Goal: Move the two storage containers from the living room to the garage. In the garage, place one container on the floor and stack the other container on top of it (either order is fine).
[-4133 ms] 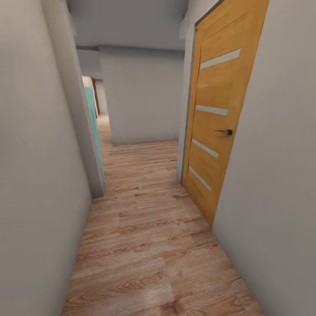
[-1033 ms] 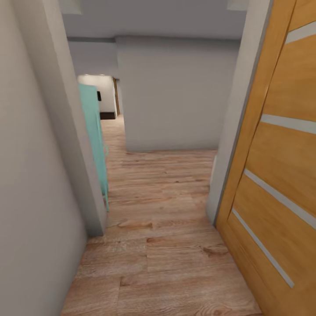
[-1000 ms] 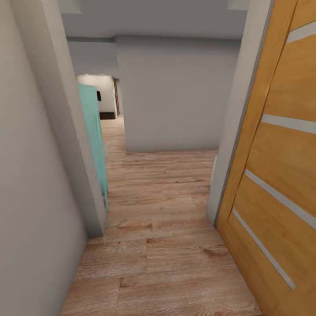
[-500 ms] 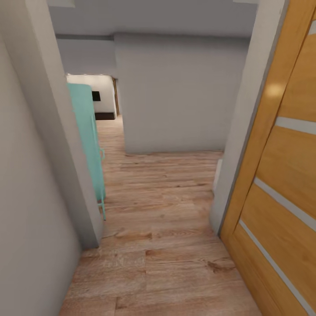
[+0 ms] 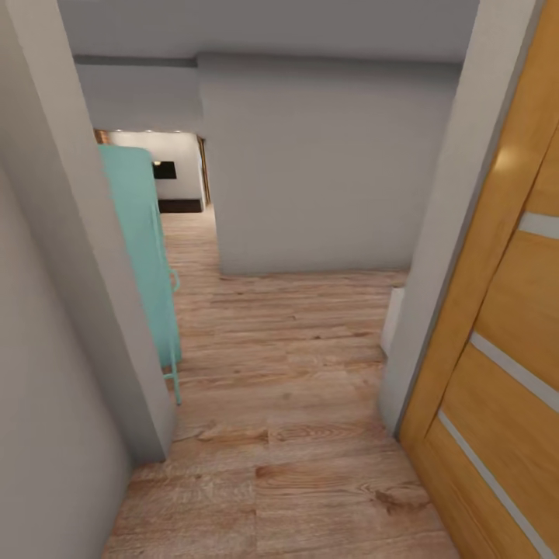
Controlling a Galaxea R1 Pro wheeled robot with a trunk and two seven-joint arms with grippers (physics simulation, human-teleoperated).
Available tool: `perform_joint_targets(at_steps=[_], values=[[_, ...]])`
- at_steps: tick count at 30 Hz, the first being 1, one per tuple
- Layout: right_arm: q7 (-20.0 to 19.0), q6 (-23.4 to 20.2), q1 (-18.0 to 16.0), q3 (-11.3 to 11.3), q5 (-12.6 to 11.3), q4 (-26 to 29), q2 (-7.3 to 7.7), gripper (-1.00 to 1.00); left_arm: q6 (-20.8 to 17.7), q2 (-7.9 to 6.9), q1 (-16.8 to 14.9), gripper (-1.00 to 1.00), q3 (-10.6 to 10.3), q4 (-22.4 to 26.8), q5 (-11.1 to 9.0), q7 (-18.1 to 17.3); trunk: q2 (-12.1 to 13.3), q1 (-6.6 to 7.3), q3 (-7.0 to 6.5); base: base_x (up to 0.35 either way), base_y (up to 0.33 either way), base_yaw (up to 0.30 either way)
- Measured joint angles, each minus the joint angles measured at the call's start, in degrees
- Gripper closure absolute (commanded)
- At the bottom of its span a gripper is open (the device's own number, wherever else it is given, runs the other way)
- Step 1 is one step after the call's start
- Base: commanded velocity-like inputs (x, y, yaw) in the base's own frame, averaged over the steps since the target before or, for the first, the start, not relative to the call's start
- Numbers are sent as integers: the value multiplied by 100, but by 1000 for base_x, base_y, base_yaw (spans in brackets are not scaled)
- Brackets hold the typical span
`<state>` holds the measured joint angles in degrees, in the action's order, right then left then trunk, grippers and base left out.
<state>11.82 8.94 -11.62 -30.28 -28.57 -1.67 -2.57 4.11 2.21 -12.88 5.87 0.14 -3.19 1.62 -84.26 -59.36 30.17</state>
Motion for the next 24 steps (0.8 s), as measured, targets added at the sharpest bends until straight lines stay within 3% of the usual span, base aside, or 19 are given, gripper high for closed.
perform_joint_targets(at_steps=[24], values=[[34, -55, 0, 2, 12, 0, 10, -100, 12, 6, 0, -100, 0, 0, 0, 0, 0, 0, 0, 321, 0, 0]])
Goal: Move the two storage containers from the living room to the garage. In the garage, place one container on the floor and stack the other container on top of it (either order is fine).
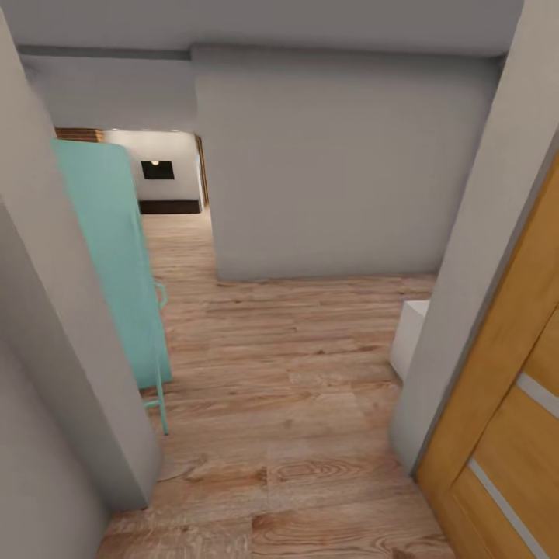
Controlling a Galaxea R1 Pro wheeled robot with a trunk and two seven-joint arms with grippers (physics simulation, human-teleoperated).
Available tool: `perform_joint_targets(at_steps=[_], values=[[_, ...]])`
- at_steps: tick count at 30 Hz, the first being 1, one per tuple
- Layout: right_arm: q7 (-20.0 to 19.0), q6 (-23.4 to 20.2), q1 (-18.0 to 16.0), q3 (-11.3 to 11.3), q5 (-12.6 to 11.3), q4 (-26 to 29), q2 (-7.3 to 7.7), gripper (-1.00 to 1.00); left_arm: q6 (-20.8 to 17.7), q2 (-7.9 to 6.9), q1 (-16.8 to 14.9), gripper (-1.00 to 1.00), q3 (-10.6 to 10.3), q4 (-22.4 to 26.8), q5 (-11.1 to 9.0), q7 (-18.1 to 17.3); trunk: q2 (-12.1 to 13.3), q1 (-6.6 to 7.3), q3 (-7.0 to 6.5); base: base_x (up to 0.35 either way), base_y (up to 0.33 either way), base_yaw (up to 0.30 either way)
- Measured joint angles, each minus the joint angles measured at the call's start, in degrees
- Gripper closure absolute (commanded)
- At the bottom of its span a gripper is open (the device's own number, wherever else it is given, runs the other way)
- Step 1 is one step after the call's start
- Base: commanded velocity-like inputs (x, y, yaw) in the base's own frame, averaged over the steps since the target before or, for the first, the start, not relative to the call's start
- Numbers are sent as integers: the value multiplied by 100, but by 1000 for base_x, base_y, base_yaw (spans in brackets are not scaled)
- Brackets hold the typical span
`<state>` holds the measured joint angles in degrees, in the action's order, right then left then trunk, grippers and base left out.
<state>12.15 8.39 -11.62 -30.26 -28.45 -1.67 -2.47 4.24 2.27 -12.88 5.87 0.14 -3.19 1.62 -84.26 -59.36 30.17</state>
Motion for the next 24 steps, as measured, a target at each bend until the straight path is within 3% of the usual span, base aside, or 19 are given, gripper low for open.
perform_joint_targets(at_steps=[9, 24], values=[[9, 44, 0, -10, 19, 16, -56, -100, 26, 0, 0, -100, 0, 0, 0, 0, 0, 0, 0, 321, 0, 0], [2, 45, 0, -2, 39, 16, -28, -100, 32, 0, 0, -100, 0, 0, 0, 0, 0, 0, 0, 321, 0, 0]])
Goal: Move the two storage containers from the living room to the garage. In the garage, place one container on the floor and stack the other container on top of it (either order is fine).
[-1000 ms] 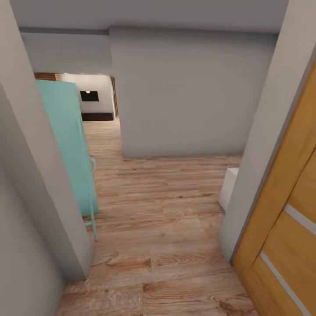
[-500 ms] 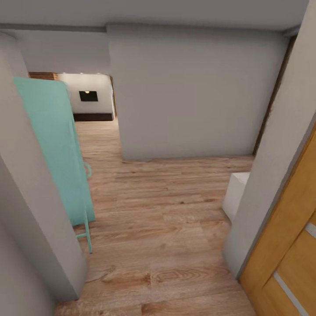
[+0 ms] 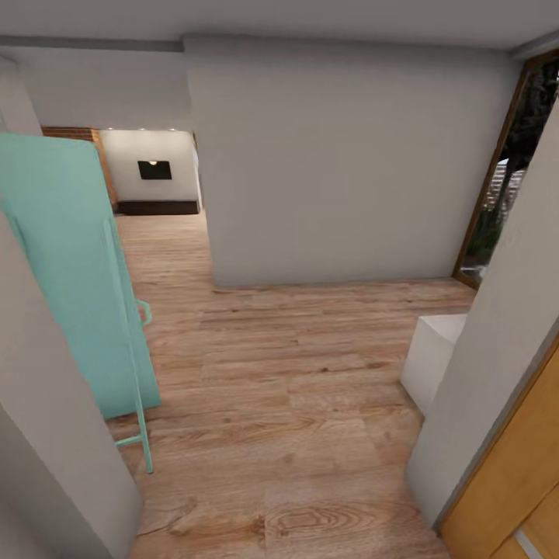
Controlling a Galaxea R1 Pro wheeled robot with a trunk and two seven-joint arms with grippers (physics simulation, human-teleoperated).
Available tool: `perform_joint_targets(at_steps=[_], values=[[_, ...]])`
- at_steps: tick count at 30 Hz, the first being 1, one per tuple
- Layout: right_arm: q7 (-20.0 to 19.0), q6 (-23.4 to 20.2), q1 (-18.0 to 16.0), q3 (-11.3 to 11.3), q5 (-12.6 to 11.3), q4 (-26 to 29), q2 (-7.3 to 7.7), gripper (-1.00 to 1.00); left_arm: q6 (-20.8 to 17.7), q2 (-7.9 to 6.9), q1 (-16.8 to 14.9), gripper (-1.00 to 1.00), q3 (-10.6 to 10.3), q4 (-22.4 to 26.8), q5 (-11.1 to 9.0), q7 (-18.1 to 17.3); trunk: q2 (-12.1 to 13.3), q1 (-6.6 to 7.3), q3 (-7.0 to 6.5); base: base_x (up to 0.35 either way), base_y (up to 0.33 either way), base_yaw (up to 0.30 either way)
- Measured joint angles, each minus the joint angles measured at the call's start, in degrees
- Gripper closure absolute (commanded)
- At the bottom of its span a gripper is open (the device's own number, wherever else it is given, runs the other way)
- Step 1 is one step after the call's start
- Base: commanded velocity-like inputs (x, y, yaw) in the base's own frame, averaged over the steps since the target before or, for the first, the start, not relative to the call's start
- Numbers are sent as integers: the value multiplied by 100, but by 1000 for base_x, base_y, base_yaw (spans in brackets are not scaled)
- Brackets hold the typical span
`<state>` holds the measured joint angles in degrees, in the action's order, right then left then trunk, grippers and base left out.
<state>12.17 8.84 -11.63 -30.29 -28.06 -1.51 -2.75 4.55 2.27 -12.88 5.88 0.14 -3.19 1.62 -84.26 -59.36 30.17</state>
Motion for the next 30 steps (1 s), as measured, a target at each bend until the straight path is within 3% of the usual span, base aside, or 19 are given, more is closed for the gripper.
perform_joint_targets(at_steps=[30], values=[[-32, 10, 0, -13, -26, 15, -11, -100, -27, 12, 0, -100, -1, 0, 8, 0, 0, 0, 0, 321, 0, 0]])
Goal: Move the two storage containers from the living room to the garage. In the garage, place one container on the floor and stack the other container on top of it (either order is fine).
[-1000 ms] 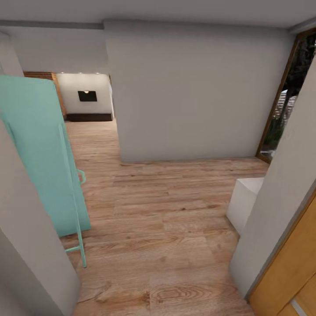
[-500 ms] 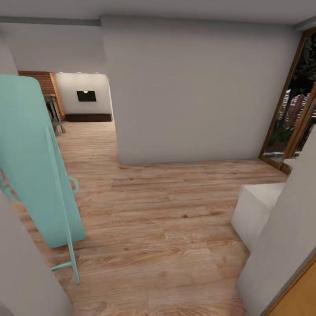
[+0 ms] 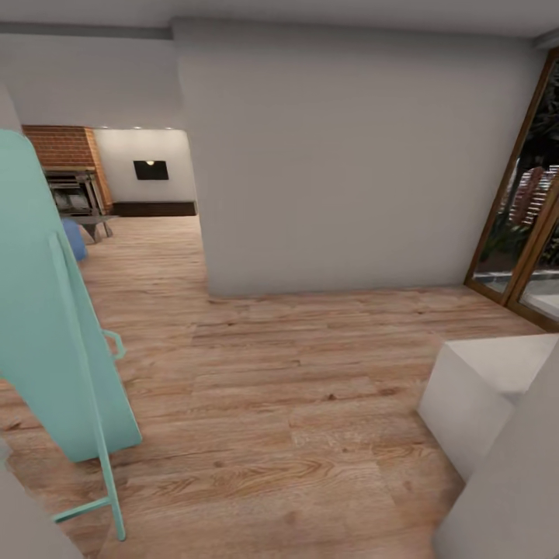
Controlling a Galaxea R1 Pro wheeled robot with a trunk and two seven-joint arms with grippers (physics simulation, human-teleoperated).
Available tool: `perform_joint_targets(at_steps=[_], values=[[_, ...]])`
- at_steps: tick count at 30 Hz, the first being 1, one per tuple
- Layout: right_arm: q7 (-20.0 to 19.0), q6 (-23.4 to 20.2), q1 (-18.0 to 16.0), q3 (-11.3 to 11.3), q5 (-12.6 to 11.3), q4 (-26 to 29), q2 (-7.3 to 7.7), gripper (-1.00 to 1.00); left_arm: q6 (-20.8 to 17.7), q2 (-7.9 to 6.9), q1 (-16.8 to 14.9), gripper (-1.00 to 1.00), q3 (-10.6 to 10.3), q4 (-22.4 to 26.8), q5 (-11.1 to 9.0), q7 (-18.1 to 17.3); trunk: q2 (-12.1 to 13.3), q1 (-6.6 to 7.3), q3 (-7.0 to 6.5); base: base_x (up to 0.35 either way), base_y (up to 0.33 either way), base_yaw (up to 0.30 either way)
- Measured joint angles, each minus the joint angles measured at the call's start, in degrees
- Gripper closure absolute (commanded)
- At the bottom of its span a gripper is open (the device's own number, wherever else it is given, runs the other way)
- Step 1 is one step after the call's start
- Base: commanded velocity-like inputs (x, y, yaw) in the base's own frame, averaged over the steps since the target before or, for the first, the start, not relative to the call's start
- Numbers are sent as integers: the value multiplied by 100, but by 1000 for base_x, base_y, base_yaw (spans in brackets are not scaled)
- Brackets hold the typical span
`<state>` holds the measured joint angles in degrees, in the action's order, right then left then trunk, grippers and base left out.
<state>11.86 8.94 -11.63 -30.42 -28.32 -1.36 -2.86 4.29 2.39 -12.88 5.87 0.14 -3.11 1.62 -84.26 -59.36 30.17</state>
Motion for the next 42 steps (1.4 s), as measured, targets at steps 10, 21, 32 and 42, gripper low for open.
perform_joint_targets(at_steps=[10, 21, 32, 42], values=[[0, 1, 0, 20, -27, -2, -22, -100, 0, 0, 0, -100, 0, 6, 6, 0, 0, 0, 0, 321, 0, 0], [0, -1, 1, 24, -65, -18, -7, -100, 26, -12, 0, -100, 1, 5, -7, 0, 0, 0, 0, 321, 0, 0], [-38, -8, 1, 23, -68, -23, -24, -100, 27, -13, 0, -100, 0, 9, -1, 0, 0, 0, 0, 321, 0, 0], [-38, -6, 1, 31, -68, -21, -34, -100, 18, -13, 0, -100, 0, 9, 0, 0, 0, 0, 0, 321, 0, 0]])
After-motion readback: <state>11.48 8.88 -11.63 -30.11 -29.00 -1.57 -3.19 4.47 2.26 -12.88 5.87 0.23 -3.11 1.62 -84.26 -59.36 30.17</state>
